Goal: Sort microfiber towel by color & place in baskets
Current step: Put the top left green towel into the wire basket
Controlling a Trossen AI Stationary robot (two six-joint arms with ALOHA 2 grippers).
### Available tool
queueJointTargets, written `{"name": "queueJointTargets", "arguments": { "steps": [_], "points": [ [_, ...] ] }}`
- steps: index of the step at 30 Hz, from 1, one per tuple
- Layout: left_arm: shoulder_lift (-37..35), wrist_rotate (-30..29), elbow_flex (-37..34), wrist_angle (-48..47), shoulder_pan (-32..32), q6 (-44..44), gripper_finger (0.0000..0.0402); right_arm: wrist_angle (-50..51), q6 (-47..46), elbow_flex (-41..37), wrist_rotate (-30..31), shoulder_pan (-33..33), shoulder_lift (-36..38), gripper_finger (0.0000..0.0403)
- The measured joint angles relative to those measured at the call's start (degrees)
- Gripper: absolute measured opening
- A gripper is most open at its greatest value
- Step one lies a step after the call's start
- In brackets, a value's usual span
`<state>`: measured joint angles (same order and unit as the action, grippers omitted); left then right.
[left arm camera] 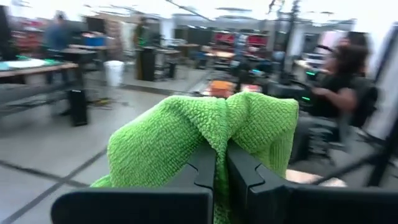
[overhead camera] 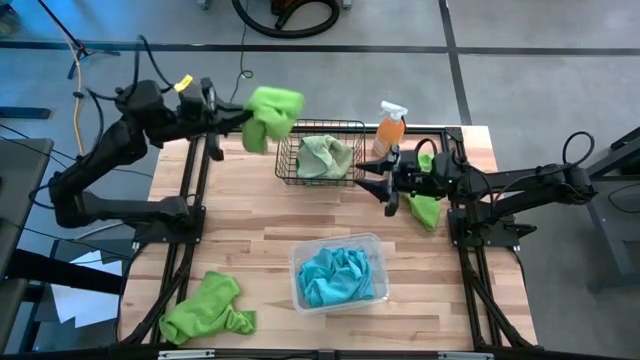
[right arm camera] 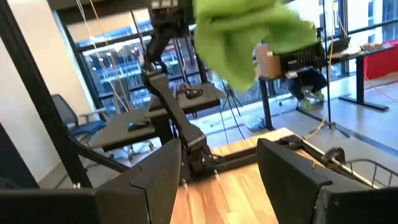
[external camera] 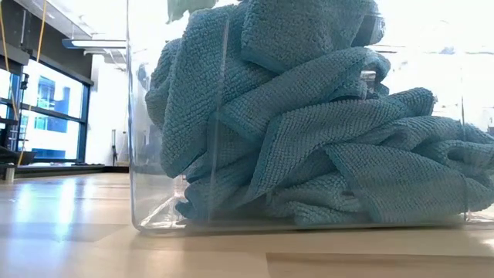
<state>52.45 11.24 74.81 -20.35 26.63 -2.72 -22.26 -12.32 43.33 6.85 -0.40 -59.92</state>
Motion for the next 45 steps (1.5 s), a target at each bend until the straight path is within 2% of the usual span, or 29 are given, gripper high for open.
{"name": "queueJointTargets", "arguments": {
  "steps": [7, 12, 16, 20, 27, 45],
  "points": [
    [2.2, 0.7, -0.3, 2.5, -11.1, 0.8, 0.0000, -5.2, 0.0, 0.0, -2.0, 0.0, 0.0, 0.0209],
    [3.1, 0.3, -6.2, 13.6, -19.0, 0.0, 0.0000, -10.1, 0.0, 0.0, -4.1, 0.0, 0.0, 0.0209],
    [3.1, -0.6, -13.3, 23.3, -21.7, -2.7, 0.0000, -12.8, 0.0, 0.0, -4.1, 0.0, 0.0, 0.0209],
    [2.8, -2.8, -19.4, 31.2, -22.6, -5.4, 0.0000, -13.0, 0.0, 0.0, -4.1, 0.0, 0.0, 0.0209],
    [2.6, -3.0, -27.0, 42.5, -22.0, -9.2, 0.0000, -13.0, 0.9, 0.0, -4.1, 0.0, 0.0, 0.0209],
    [2.6, -2.6, -27.3, 42.7, -19.5, -9.6, 0.0000, -12.9, 2.3, 0.0, -4.1, 0.0, 0.0, 0.0209]
  ]
}}
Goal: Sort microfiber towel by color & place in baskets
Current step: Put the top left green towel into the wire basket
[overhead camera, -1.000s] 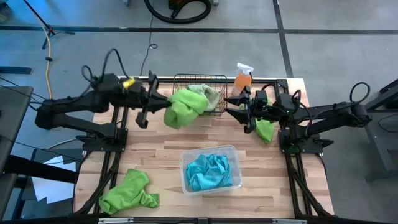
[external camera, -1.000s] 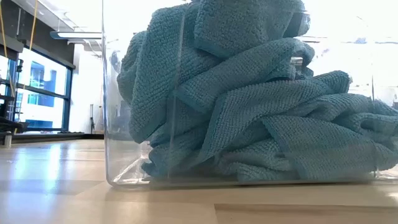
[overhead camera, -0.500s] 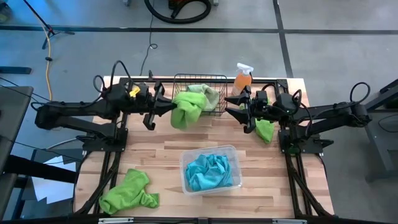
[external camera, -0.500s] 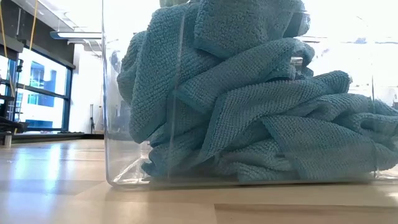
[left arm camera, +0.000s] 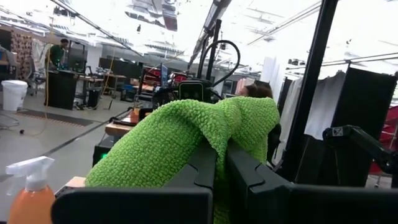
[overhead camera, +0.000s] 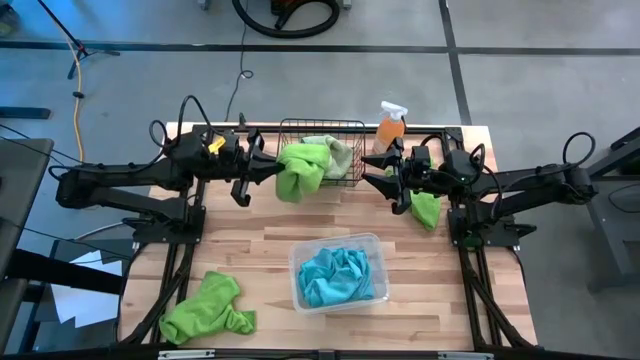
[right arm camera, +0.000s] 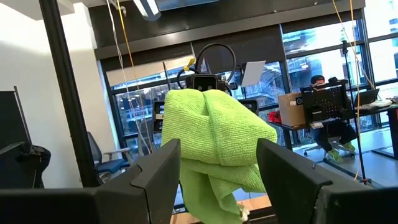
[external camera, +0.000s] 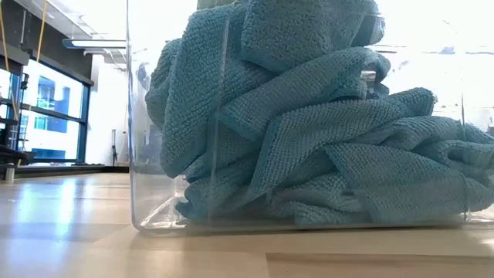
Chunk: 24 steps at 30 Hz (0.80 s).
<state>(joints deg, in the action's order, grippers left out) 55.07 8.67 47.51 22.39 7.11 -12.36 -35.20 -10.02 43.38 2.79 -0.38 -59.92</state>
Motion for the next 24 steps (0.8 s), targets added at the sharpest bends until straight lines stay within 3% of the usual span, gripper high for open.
{"name": "queueJointTargets", "arguments": {
  "steps": [12, 20, 24],
  "points": [
    [2.2, 0.1, 1.4, -0.2, 2.9, 6.7, 0.0000, 0.0, 0.0, 0.0, 0.0, 0.0, 0.0, 0.0209],
    [14.7, 1.8, 17.3, -20.1, 10.6, 11.0, 0.0000, 0.2, 3.5, 2.8, 0.0, 0.0, 0.0, 0.0209],
    [22.2, -0.7, 23.6, -25.1, 14.5, 9.4, 0.0000, 0.2, 8.2, 4.2, 0.3, 0.0, 0.0, 0.0209]
  ]
}}
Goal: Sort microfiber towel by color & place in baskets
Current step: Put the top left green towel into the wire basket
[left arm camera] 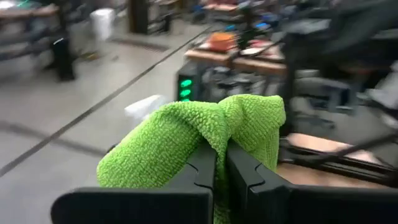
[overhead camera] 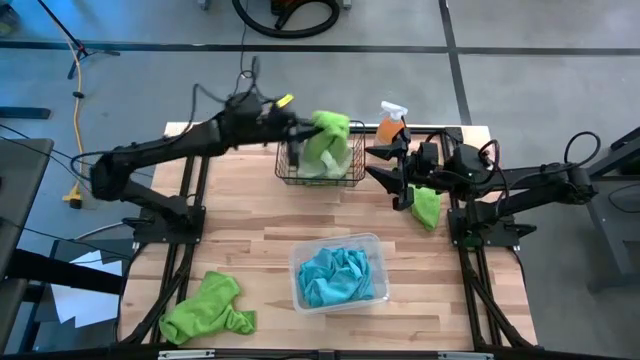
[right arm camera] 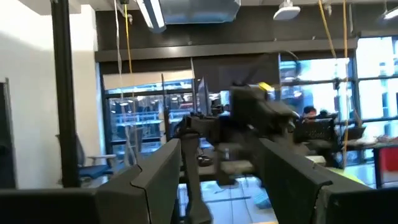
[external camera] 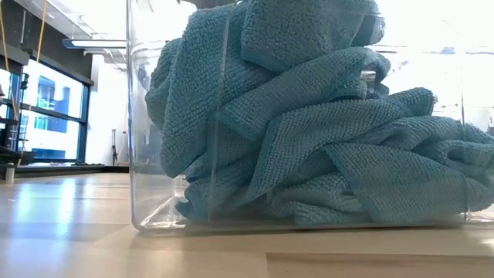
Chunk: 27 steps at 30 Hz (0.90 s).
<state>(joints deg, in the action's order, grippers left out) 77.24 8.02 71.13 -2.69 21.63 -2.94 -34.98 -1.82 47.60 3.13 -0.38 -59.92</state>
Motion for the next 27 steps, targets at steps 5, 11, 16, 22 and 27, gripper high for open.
{"name": "queueJointTargets", "arguments": {
  "steps": [5, 11, 16, 22, 27],
  "points": [
    [7.1, -6.3, 2.7, 0.5, 3.6, -3.2, 0.0000, 0.1, 0.8, 0.6, 0.8, 0.0, 0.0, 0.0209],
    [12.9, -7.7, 2.8, -2.4, 4.9, -9.7, 0.0000, 0.5, 1.5, 0.6, 1.5, 0.0, 0.0, 0.0209],
    [18.6, -13.4, 2.7, -8.0, 3.9, -17.2, 0.0000, 0.5, 5.5, 0.6, 5.9, 0.0, 0.0, 0.0209],
    [27.1, -20.7, 2.8, -15.8, 2.2, -28.0, 0.0000, 0.5, 5.8, 0.6, 8.6, 0.0, 0.4, 0.0209],
    [32.8, -16.5, 2.8, -16.1, 2.8, -35.2, 0.0000, 0.5, 5.8, 0.6, 8.6, 0.0, 0.4, 0.0209]
  ]
}}
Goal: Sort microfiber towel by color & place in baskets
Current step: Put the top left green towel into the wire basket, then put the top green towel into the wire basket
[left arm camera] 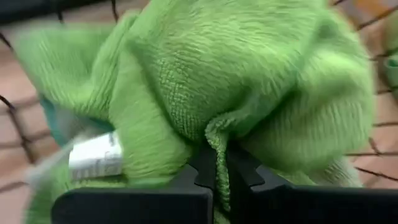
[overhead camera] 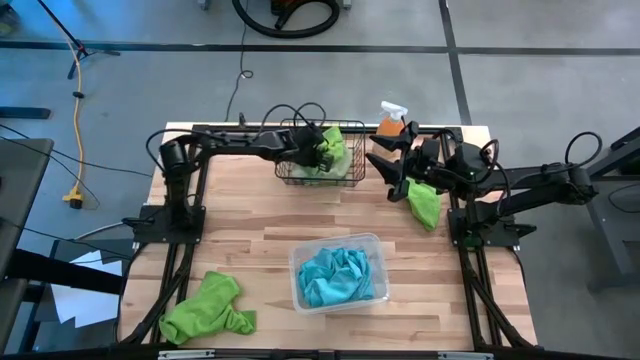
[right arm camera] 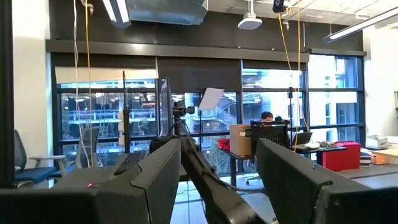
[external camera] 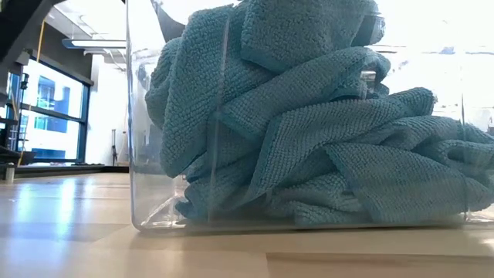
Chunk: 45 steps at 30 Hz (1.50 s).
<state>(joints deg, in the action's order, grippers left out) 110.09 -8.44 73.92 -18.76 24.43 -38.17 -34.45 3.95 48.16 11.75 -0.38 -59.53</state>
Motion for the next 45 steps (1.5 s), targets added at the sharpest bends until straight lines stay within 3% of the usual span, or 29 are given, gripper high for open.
{"name": "queueJointTargets", "arguments": {
  "steps": [9, 22, 28, 38, 45],
  "points": [
    [2.1, 3.8, 0.0, -0.5, 0.7, -3.2, 0.0025, 1.6, -0.5, 0.0, -0.1, 0.0, 0.0, 0.0209],
    [-5.6, 4.0, 0.3, -4.8, 1.3, -1.1, 0.0191, 2.4, -0.5, 0.0, -0.1, 0.0, 0.5, 0.0209],
    [-11.5, 9.1, 0.3, -6.8, 1.4, 2.5, 0.0244, 2.5, -0.5, 0.0, -0.1, 0.0, 1.5, 0.0209],
    [-27.1, 9.6, 0.3, -7.9, 1.6, 7.6, 0.0258, 2.5, -7.2, 0.0, -0.1, 0.0, 4.5, 0.0209],
    [-41.3, 9.4, -1.6, -0.5, -7.3, 18.2, 0.0258, 3.9, -13.5, 0.0, -0.1, 0.0, 4.4, 0.0209]
  ]
}}
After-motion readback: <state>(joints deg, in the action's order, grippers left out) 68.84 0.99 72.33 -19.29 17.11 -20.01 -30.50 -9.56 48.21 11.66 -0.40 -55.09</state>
